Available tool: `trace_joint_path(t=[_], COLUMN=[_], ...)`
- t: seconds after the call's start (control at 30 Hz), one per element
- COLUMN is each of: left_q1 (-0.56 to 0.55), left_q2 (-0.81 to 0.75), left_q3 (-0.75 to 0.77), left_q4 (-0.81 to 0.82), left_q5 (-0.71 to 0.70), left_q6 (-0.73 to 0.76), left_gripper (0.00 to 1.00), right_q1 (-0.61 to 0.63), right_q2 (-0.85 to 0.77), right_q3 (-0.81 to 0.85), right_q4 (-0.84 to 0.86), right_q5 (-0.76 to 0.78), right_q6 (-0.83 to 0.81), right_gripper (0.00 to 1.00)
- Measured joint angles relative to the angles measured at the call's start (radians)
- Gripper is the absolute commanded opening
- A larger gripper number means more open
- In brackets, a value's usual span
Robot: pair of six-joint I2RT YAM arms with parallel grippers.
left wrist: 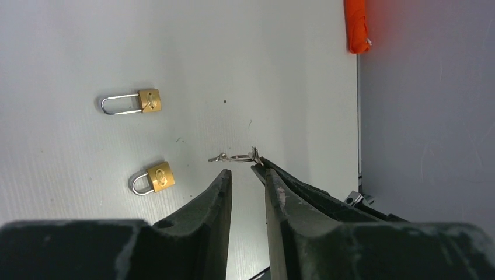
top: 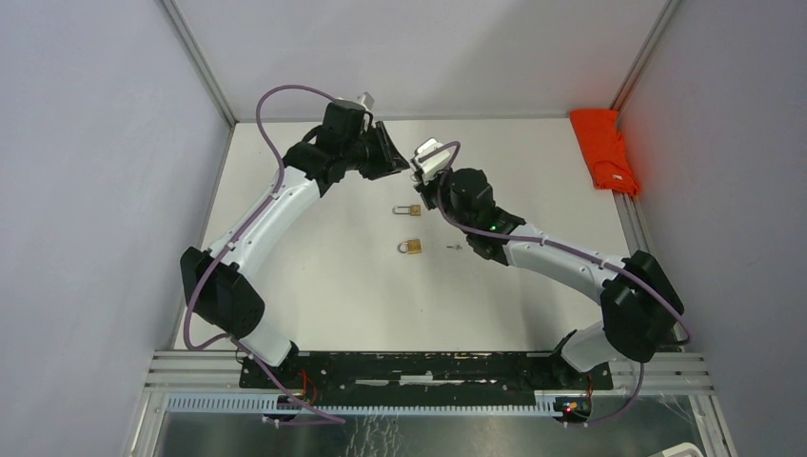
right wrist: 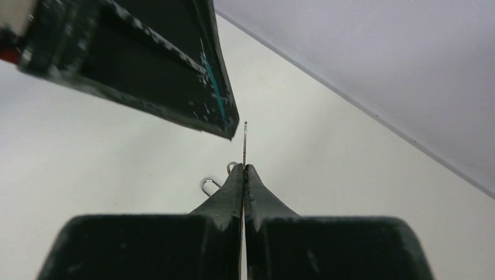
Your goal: Unlock with the key
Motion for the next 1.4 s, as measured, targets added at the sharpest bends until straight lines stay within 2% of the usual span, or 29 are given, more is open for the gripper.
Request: trace_joint_path(t=[0.13, 0.27, 0.43, 0.67, 0.8, 1.03, 1.4], left_q1=[0.000, 0.000, 0.000, 0.000, 0.000, 0.000, -0.001], left_q2=[-0.015, -0.070, -0.131, -0.117, -0.077, 0.134, 0.433], left_q3=[-0.020, -0.107, -0.224, -0.271, -0.269, -0.128, 0.000], left_q4=[0.043, 0.137, 0.245, 0.315, 0.352, 0.288, 0.122], left_q5=[-0.002, -0.032, -0.090, -0.124, -0.127, -0.199, -0.251], left_q6=[0.014, 0.066, 0.146, 0.240, 0.304, 0.396, 0.459], left_gripper=[0.30, 0.24, 0.19, 0.14, 0.17, 0.33, 0.43], right_q1=[-0.046, -0.107, -0.253, -0.423, -0.469, -0.575, -0.595], right_q2=[-0.031, -0.077, -0.142, -0.130, -0.078, -0.029, -0.039], right_q3=[-0.026, -0.066, -0.126, -0.195, -0.195, -0.194, -0.194], right_q4=[-0.013, -0.018, -0.006, 0.161, 0.229, 0.234, 0.188], right_q5=[-0.105, -0.243, -0.485, -0.877, -1.017, -1.083, -1.070], right_q6=[0.029, 0.064, 0.146, 0.374, 0.476, 0.579, 0.574], right_gripper=[0.00, 0.00, 0.00, 0.00, 0.00, 0.00, 0.00])
